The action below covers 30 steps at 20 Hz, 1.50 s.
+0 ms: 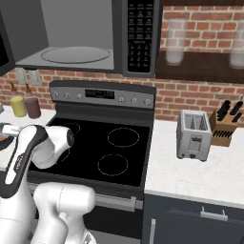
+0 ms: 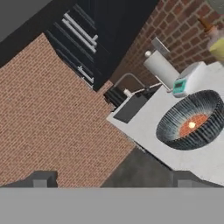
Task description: Open the microwave, place the bowl with waffle inside the microwave, then close the microwave door and turn it on.
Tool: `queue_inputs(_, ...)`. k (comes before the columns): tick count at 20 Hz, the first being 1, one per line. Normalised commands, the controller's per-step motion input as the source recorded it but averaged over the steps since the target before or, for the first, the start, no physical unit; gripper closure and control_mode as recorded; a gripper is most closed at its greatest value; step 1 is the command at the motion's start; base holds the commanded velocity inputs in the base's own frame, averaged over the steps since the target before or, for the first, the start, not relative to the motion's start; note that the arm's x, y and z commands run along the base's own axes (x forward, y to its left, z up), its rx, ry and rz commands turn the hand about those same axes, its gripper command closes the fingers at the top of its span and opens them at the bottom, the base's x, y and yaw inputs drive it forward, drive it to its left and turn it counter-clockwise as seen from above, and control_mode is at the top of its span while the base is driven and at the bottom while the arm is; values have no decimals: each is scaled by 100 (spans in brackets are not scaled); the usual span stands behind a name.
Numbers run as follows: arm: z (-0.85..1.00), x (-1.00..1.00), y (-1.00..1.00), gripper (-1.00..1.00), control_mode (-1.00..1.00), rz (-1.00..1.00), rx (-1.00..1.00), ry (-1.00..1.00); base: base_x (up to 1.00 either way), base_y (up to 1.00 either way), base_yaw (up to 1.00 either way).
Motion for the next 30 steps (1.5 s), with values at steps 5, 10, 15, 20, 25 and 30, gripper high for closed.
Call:
queue_inputs(5,5,100,100,-100,-100,-17,-1,20,0,0,0)
queue_inputs(10,3,100,87,-100,-100,-7,-10,32,0,0,0)
queue_inputs(15,1,63,17,-100,-100,0,-2,36,0,0,0)
queue_inputs(20,4,2,-2,-100,-100,2,0,33,0,0,0)
queue_inputs(25,-44,17,46,-100,-100,0,-17,28,0,0,0)
queue_inputs(30,-38,26,36,-100,-100,0,-18,15,0,0,0)
